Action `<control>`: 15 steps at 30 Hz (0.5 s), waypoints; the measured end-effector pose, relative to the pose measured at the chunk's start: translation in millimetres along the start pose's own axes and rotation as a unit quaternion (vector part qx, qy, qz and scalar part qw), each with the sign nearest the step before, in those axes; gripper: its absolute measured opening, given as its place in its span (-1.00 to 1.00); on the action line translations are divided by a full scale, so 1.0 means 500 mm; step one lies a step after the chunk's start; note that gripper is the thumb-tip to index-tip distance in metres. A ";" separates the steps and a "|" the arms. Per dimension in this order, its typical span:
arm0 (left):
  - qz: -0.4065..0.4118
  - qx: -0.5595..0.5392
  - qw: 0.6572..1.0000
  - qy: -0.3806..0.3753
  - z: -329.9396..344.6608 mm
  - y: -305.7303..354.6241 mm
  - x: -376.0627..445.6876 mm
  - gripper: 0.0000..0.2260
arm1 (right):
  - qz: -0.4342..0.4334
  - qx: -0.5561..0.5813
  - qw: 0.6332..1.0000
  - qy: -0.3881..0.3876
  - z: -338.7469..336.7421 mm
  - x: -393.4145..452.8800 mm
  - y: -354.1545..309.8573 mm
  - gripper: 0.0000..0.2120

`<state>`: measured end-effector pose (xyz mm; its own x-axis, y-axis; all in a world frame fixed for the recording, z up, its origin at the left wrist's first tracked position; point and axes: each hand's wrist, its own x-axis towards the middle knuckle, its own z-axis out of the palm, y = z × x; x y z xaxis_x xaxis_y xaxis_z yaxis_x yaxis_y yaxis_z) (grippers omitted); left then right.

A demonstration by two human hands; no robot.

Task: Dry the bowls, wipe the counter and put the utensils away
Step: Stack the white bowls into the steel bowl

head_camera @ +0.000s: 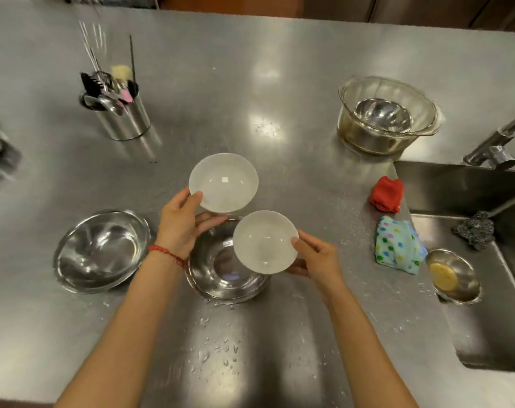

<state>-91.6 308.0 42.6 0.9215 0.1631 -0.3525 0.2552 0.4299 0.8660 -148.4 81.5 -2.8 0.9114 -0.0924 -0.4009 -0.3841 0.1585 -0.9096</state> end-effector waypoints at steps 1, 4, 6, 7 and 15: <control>0.004 0.007 1.000 0.003 -0.021 0.008 -0.002 -0.71 | 0.004 -0.009 1.000 -0.005 0.023 0.004 0.003 -0.75; 0.012 0.024 1.000 0.010 -0.074 0.021 -0.008 -0.71 | 0.018 -0.039 0.999 -0.015 0.082 0.014 0.018 -0.76; 0.006 0.026 1.000 0.015 -0.101 0.023 -0.013 -0.74 | 0.034 -0.057 0.998 -0.014 0.114 0.020 0.031 -0.73; 0.001 0.027 0.999 0.017 -0.113 0.022 -0.016 -0.75 | 0.044 -0.067 0.997 -0.011 0.127 0.023 0.037 -0.72; -0.056 0.058 0.997 0.018 -0.157 -0.004 -0.034 -0.73 | 0.063 -0.168 0.982 0.064 0.178 0.031 0.066 -0.70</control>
<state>-130.6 374.3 19.0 0.8745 0.1526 -0.4604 0.3901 0.3428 0.8546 -134.0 173.0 -29.4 0.8356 -0.2182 -0.5041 -0.5397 -0.1554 -0.8274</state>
